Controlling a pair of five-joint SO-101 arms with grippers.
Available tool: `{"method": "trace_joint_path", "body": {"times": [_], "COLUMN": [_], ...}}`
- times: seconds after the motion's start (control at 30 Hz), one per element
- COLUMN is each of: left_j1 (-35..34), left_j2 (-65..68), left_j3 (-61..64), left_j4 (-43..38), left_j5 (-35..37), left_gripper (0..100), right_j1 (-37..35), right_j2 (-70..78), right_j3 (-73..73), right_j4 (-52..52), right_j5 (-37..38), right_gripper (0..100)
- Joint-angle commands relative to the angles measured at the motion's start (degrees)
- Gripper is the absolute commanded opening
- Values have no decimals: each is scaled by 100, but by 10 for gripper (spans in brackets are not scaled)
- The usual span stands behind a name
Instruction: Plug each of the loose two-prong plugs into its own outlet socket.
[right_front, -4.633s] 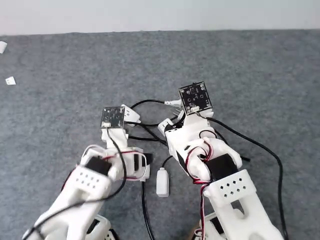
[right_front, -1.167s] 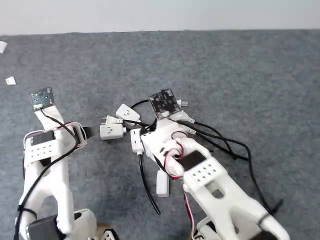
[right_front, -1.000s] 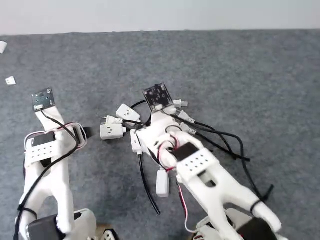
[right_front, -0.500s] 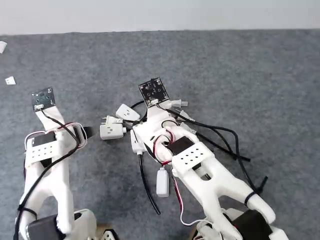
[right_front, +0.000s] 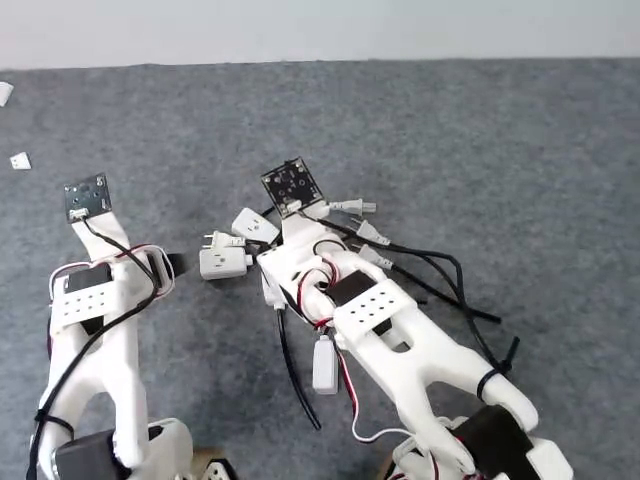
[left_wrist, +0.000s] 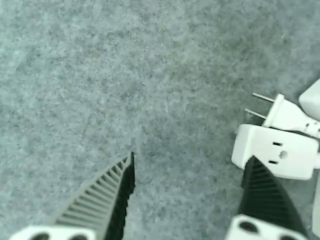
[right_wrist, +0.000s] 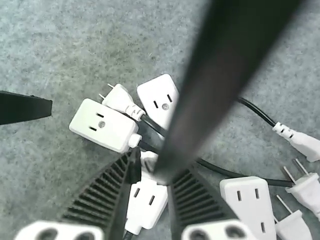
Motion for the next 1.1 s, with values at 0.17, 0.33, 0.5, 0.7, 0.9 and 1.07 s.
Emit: {"method": "trace_joint_path", "body": {"times": [0.17,0.33,0.5,0.7,0.9,1.07], "left_j1": [44,44,44,44,44,44], "left_j2": [-9,-9,-9,-9,-9,-9], "left_j3": [-31,-31,4,13,13,22], "left_j4": [-105,-105,-105,-105,-105,-105], "left_j5": [-53,-53,-88,-193,-193,-193], "left_gripper": [320,320,320,320,320,320], "right_j1": [207,251,215,75,75,101], "right_j2": [4,13,22,22,31,321], "right_j3": [-343,-325,-308,-308,-299,-334], "right_j4": [-84,-75,-84,-119,-84,-84], "right_j5": [62,70,70,70,70,70], "right_gripper": [8,8,8,8,8,8]}}
